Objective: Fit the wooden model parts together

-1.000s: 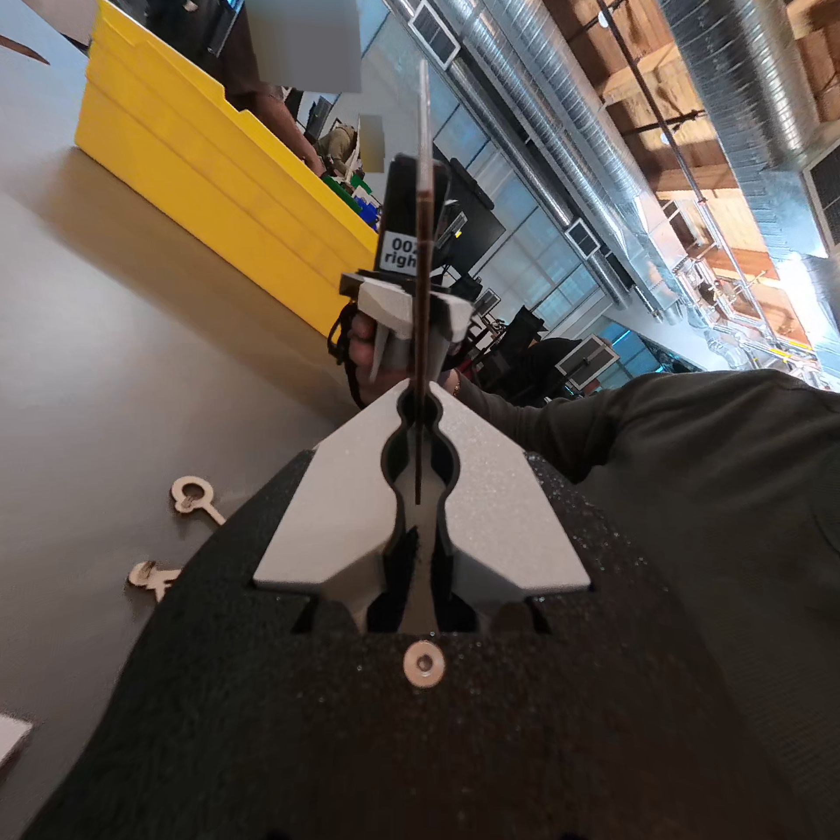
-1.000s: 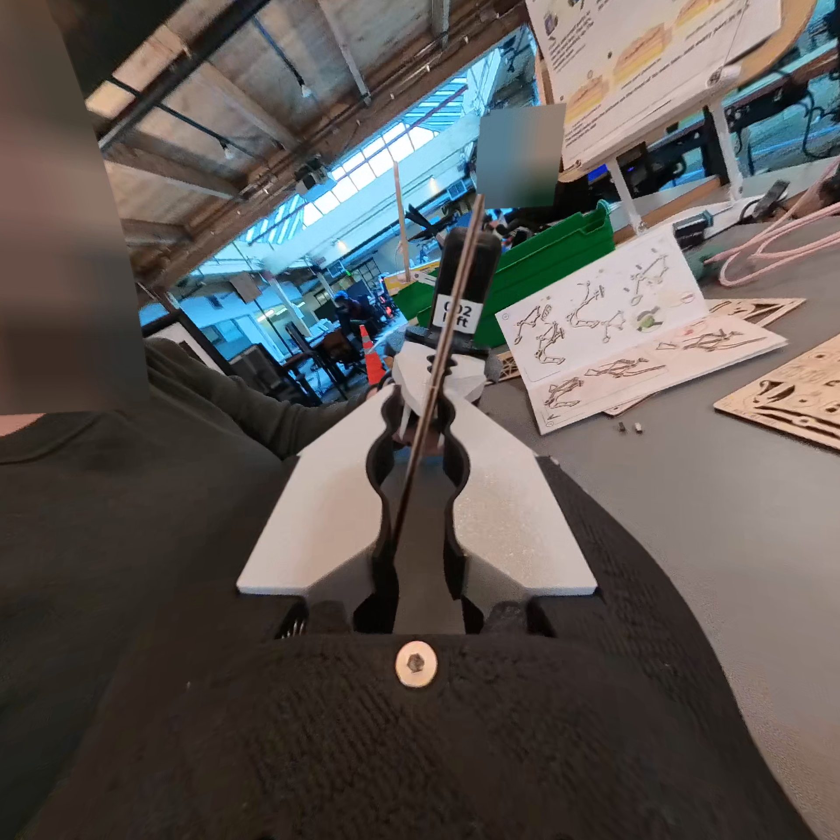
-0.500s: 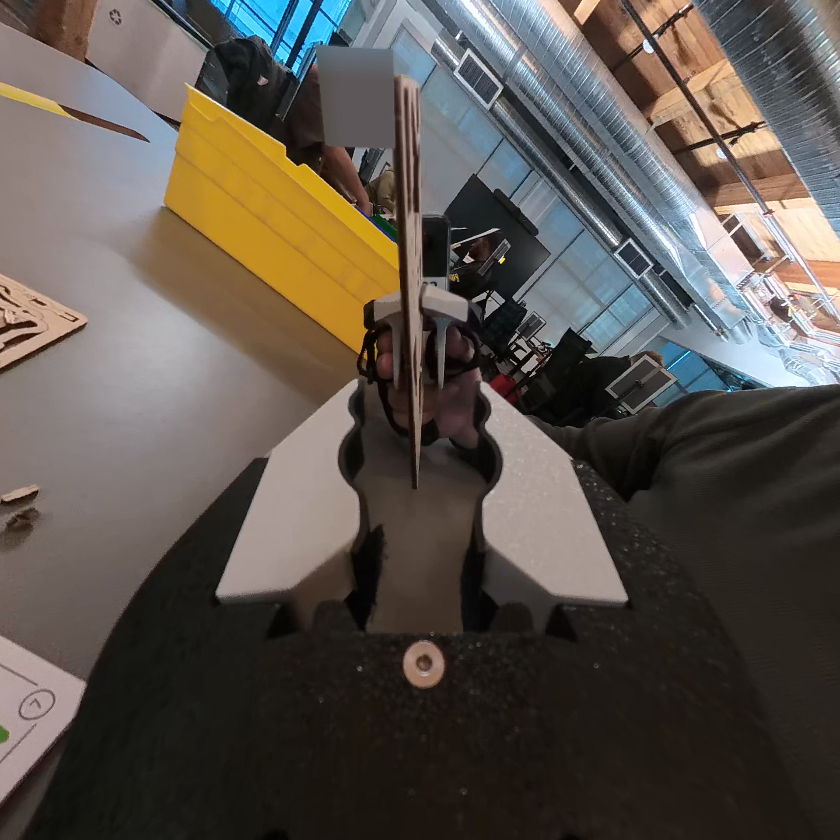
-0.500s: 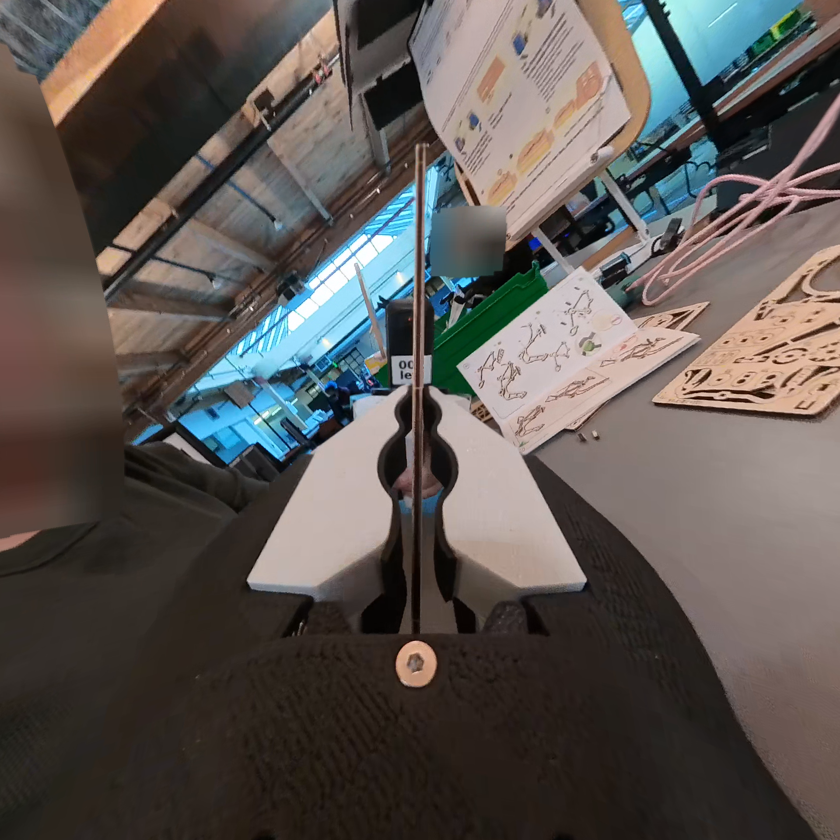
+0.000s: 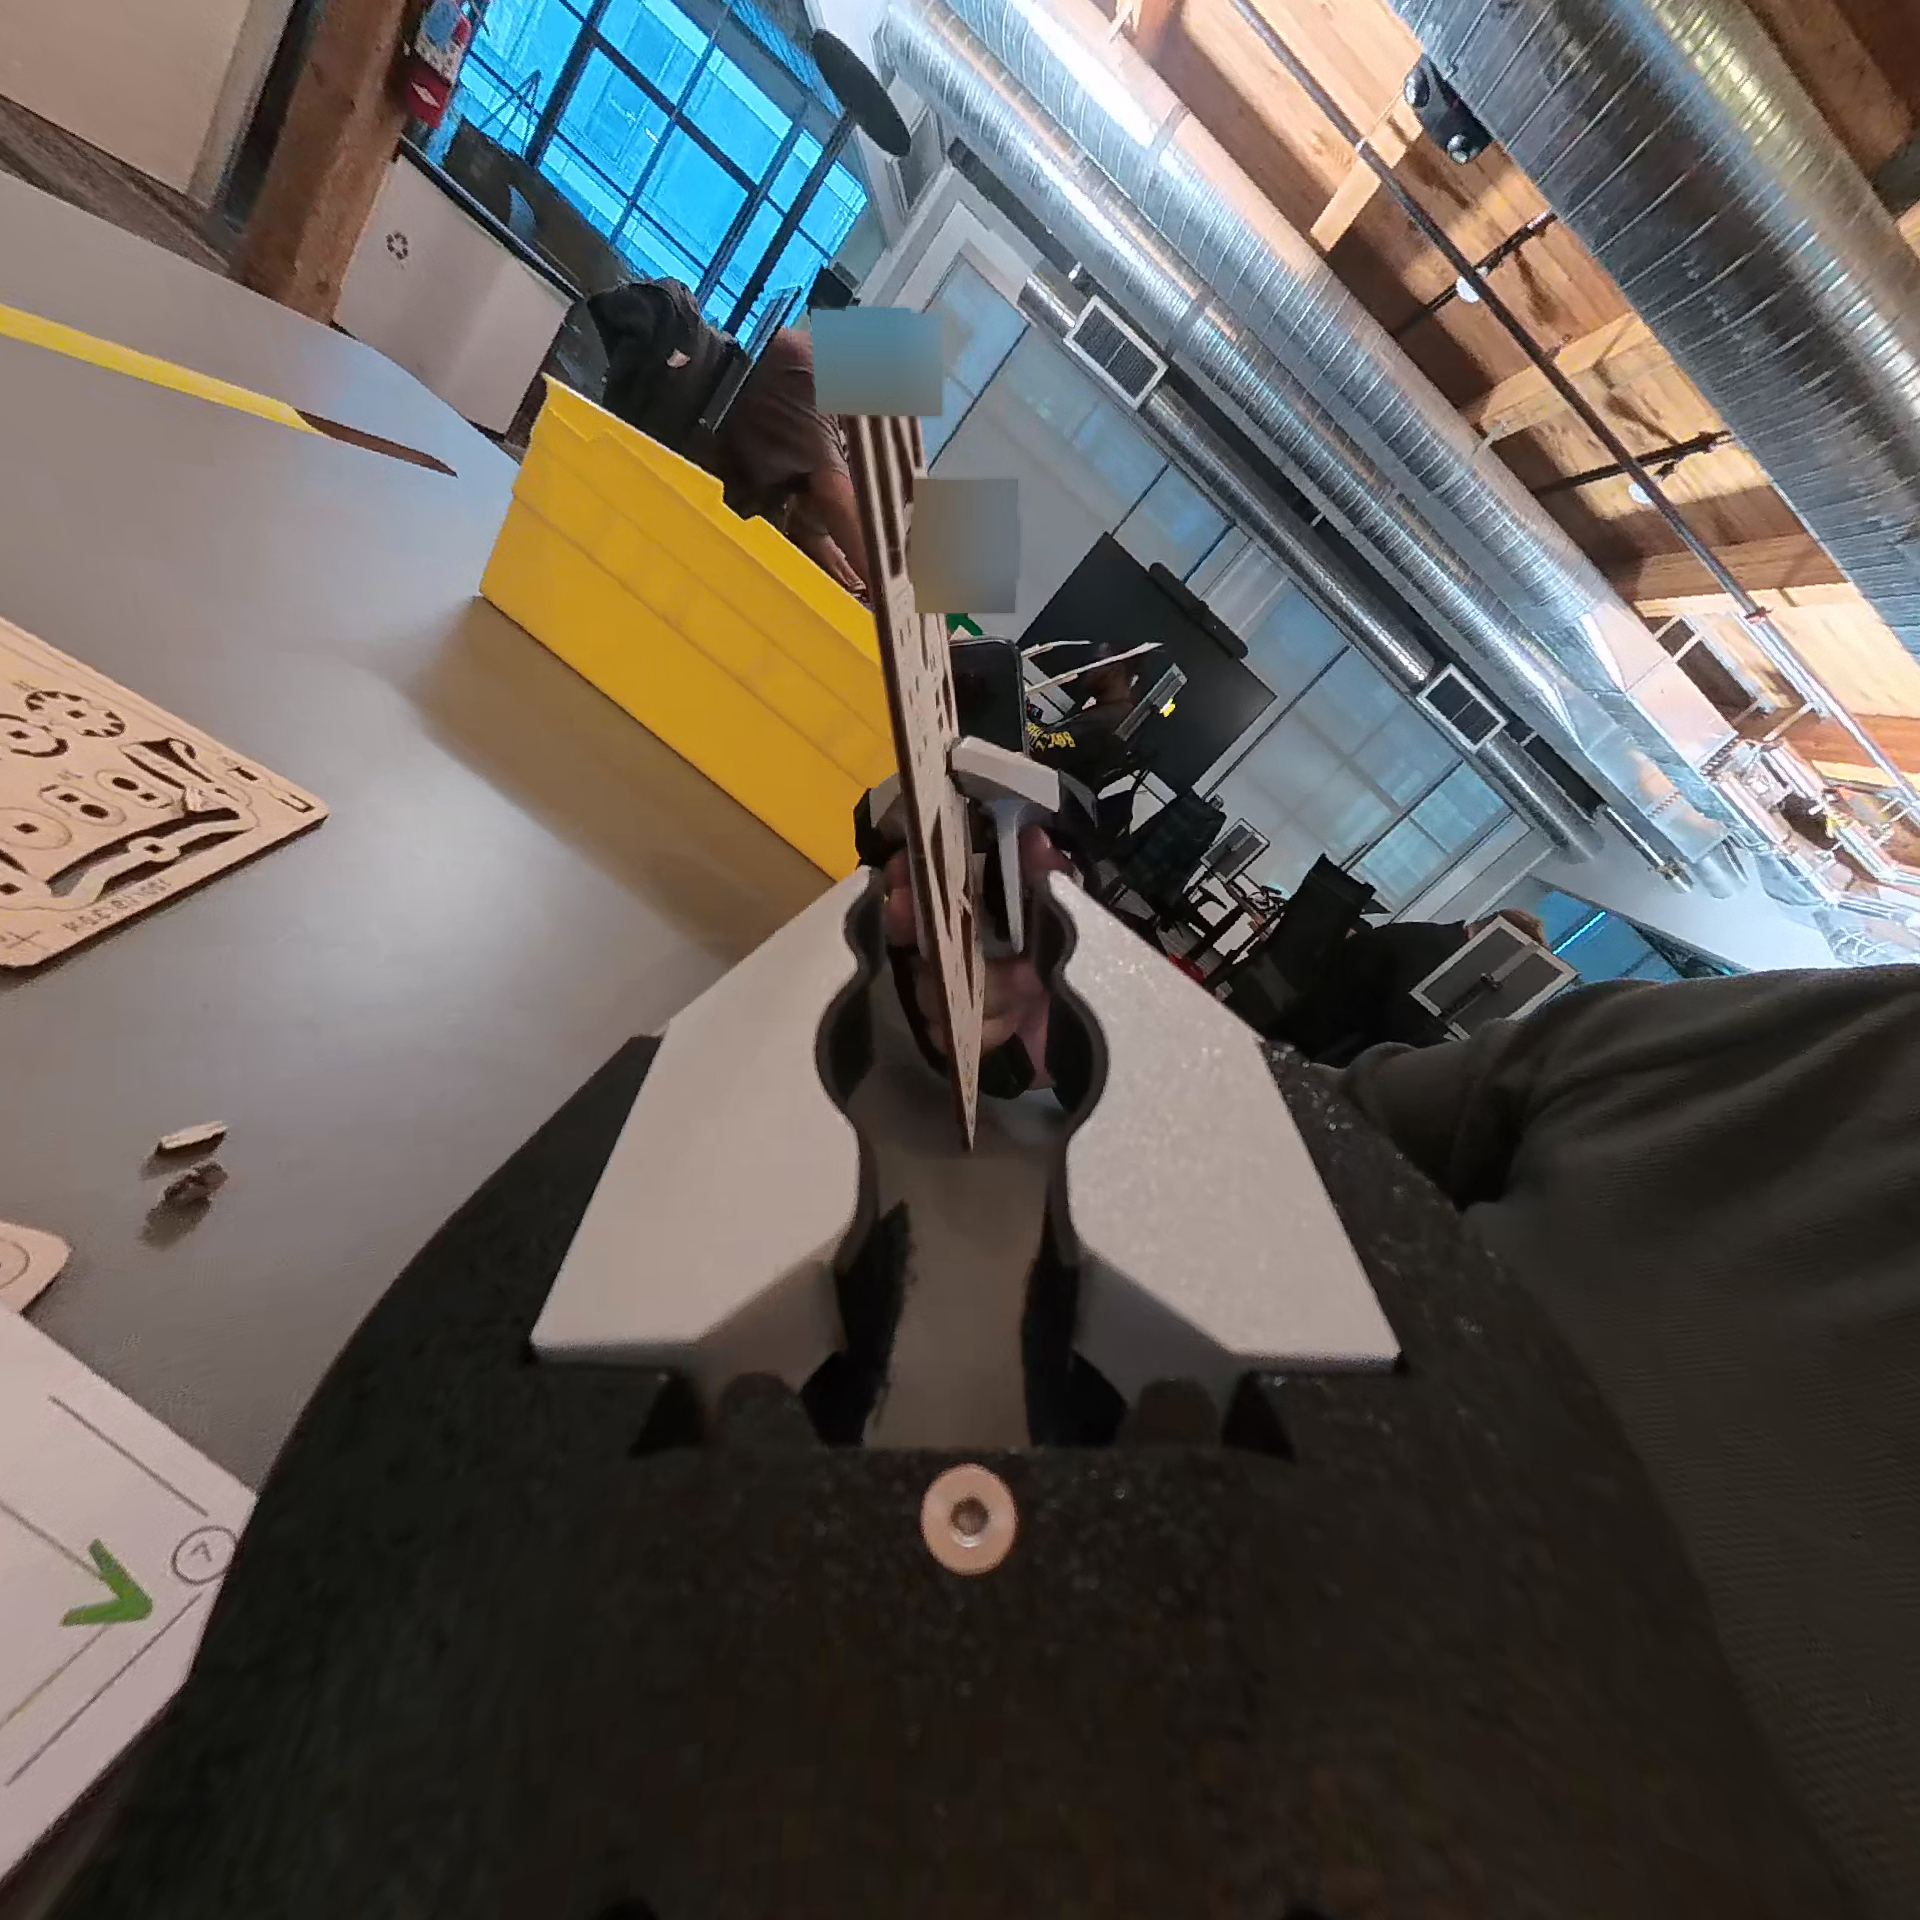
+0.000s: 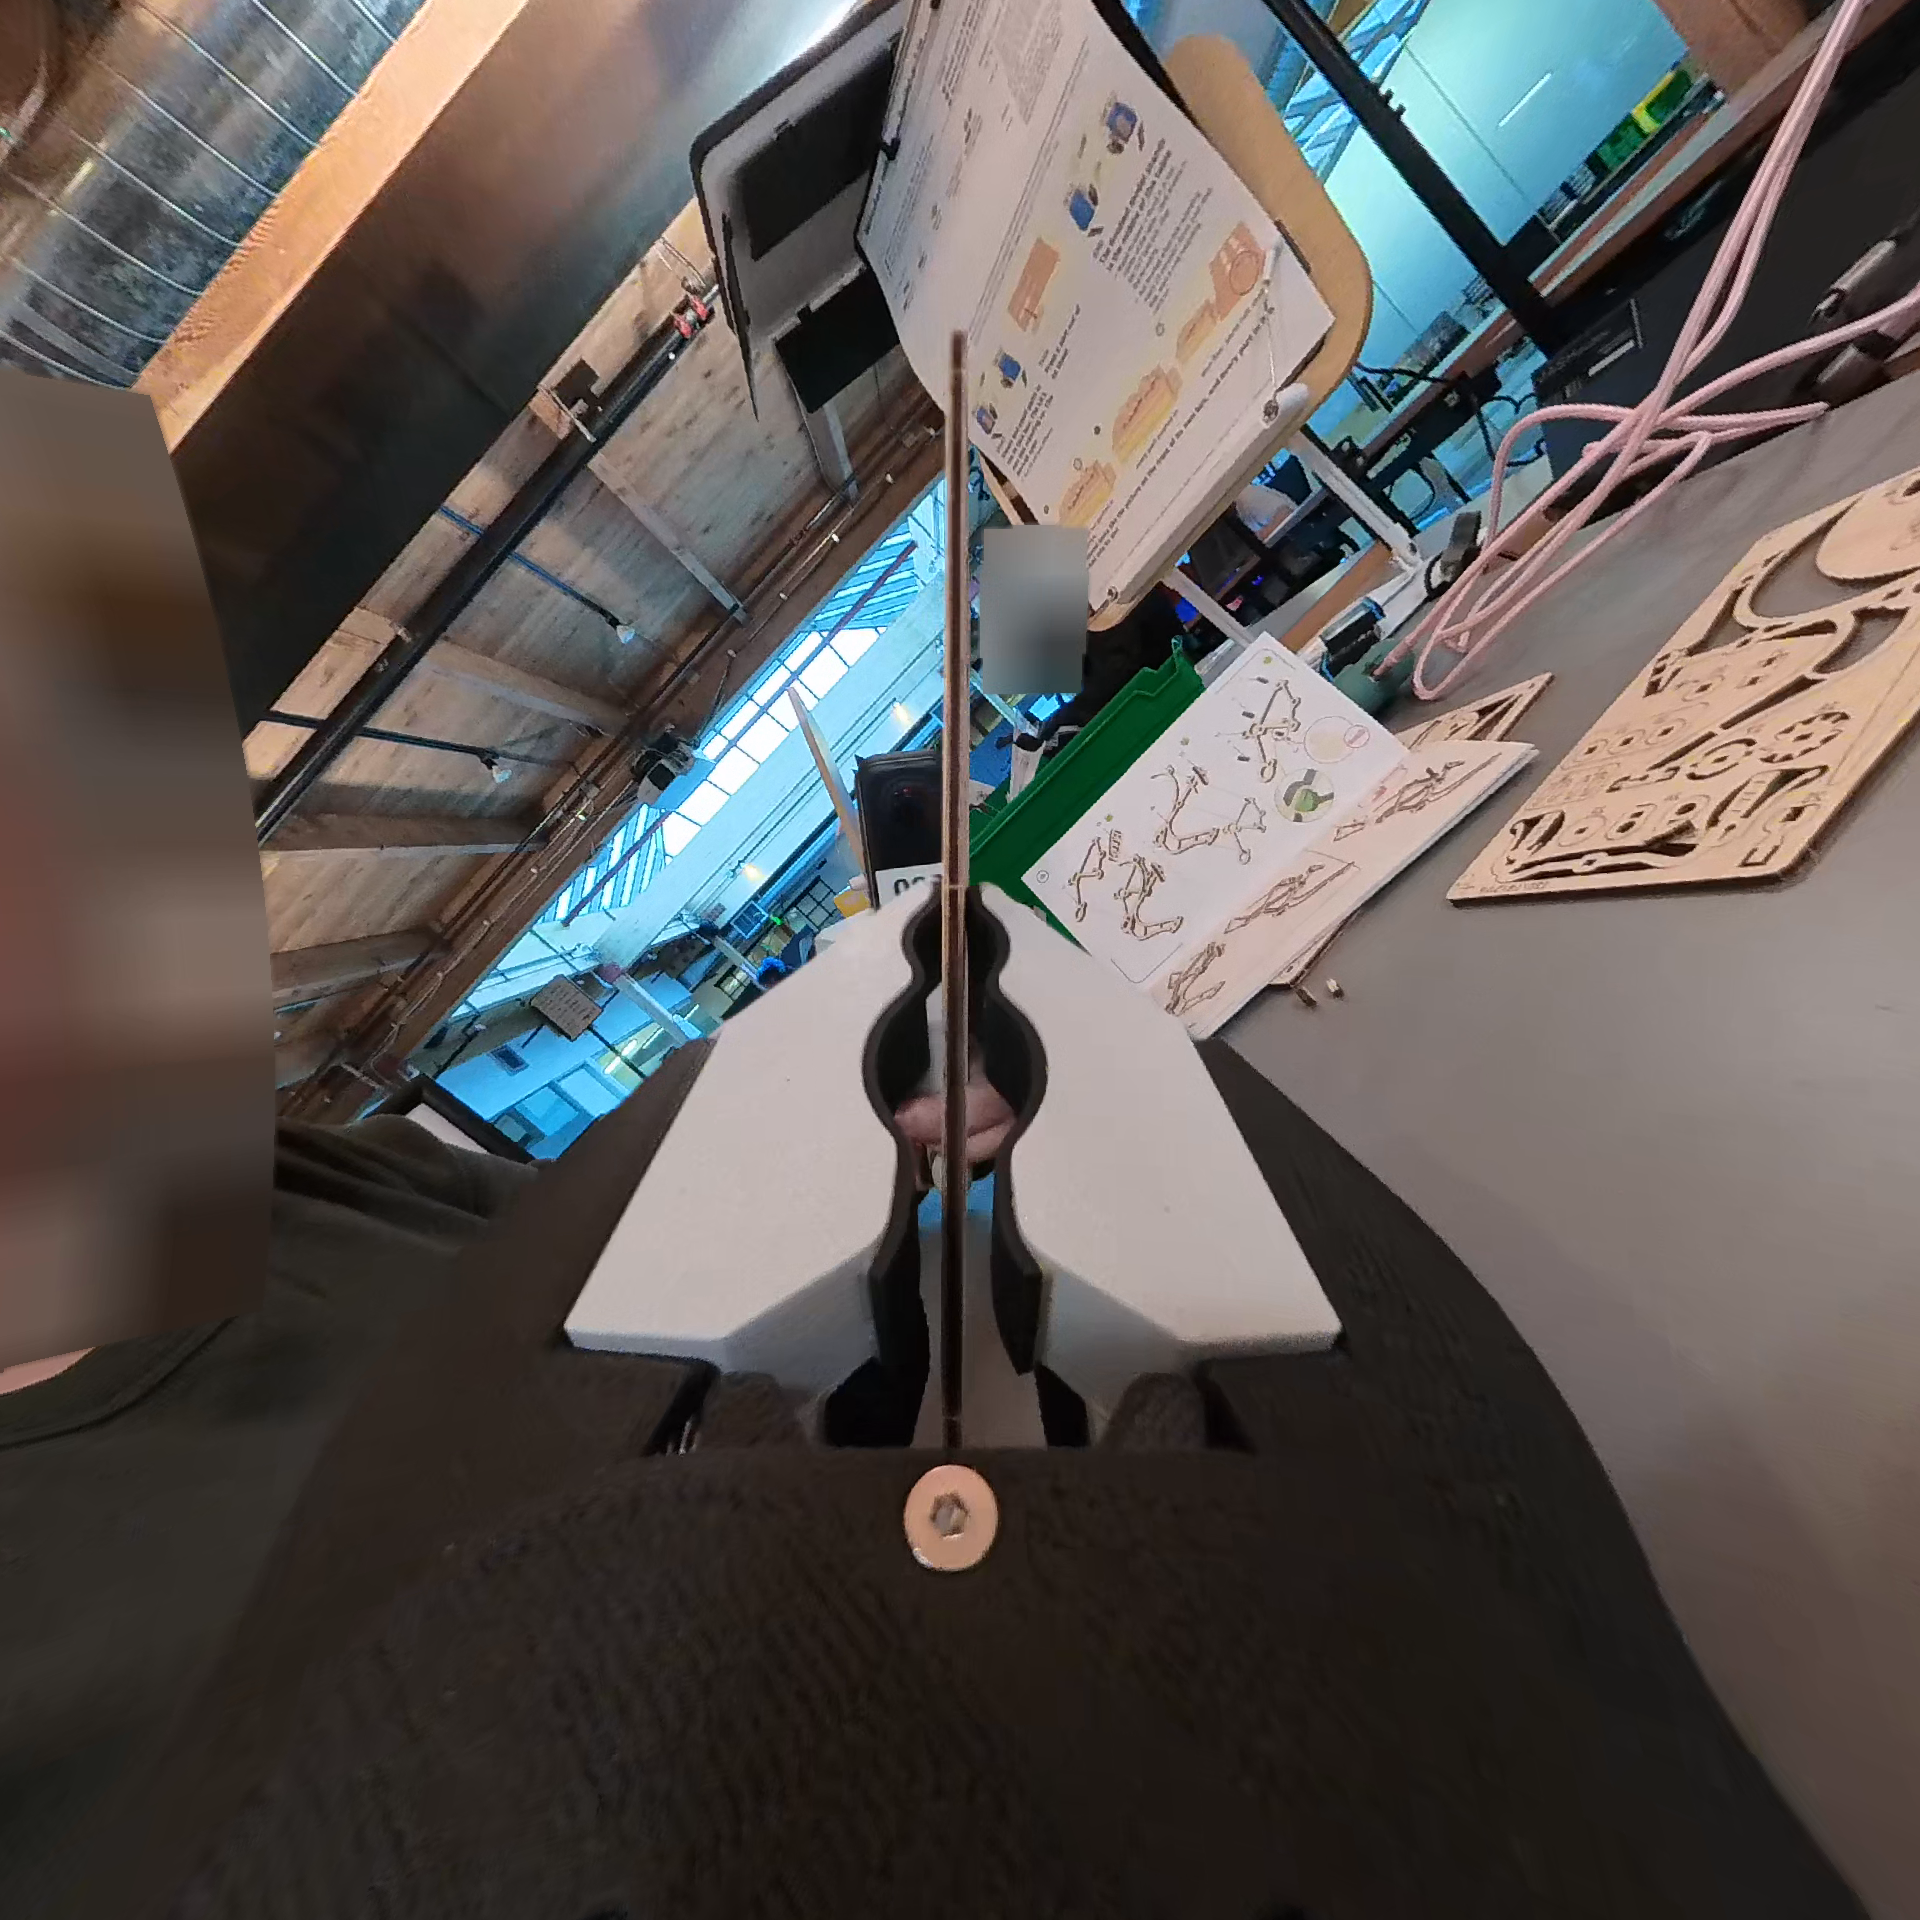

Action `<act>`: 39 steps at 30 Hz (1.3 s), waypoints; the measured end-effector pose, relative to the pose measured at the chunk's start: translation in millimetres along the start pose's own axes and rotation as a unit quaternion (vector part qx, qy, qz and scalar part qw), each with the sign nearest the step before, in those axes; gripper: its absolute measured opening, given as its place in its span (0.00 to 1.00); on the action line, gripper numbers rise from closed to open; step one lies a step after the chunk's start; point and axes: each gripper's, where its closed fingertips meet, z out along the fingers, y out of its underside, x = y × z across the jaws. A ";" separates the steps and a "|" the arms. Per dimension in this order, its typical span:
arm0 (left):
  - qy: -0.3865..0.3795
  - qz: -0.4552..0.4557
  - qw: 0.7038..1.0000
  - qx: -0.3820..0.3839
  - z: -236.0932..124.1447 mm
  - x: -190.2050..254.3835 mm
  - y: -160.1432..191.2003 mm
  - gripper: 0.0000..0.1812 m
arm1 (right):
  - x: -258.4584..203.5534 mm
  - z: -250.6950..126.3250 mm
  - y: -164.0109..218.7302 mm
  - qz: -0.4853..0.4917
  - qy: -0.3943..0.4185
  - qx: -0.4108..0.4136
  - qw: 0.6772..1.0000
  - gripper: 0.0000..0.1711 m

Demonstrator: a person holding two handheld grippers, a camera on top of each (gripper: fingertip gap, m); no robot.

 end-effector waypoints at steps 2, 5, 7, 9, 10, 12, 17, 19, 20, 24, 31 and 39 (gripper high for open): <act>-0.002 -0.001 1.000 0.007 -0.7 -0.8 -1.8 0.14 | -0.8 1.3 2.6 0.001 -0.002 -0.009 1.000 0.00; -0.007 0.004 1.000 0.023 -4.0 -1.4 -8.7 0.16 | -2.7 3.0 6.3 -0.010 -0.001 -0.025 1.000 0.00; -0.007 0.004 1.000 0.030 -6.3 -1.2 -12.7 0.16 | -4.1 3.8 7.3 -0.017 0.000 -0.030 0.999 0.00; -0.005 -0.001 0.999 0.037 -7.8 -1.3 -15.3 0.16 | -4.5 3.9 7.6 -0.018 0.001 -0.031 0.999 0.00; -0.004 -0.005 0.999 0.039 -8.1 -1.5 -15.9 0.16 | -4.1 3.7 7.5 -0.016 0.001 -0.030 0.999 0.00; -0.002 -0.011 0.999 0.037 -7.6 -2.0 -14.8 0.16 | -3.3 3.1 6.3 -0.008 0.001 -0.025 1.000 0.00; 0.000 -0.012 1.000 0.012 0.2 -1.4 -2.0 0.16 | -4.5 3.7 2.7 0.026 -0.014 -0.004 1.000 0.00; 0.006 -0.011 1.000 -0.006 6.3 2.0 7.3 0.16 | -8.0 4.4 0.8 0.041 -0.030 0.008 0.999 0.01; 0.009 -0.010 1.000 -0.014 9.1 3.6 11.6 0.17 | -8.8 4.6 0.1 0.046 -0.034 0.014 0.998 0.01; 0.014 -0.004 1.000 -0.023 13.5 7.4 17.3 0.17 | -10.0 4.2 -2.5 0.050 -0.040 0.029 0.998 0.00; 0.024 -0.019 0.999 -0.025 14.8 8.9 19.5 0.17 | -15.1 8.4 1.4 0.043 -0.047 0.030 0.998 0.00; 0.045 -0.009 0.997 -0.056 21.8 18.4 33.7 0.14 | -20.8 18.4 14.5 0.048 -0.060 0.026 0.997 0.00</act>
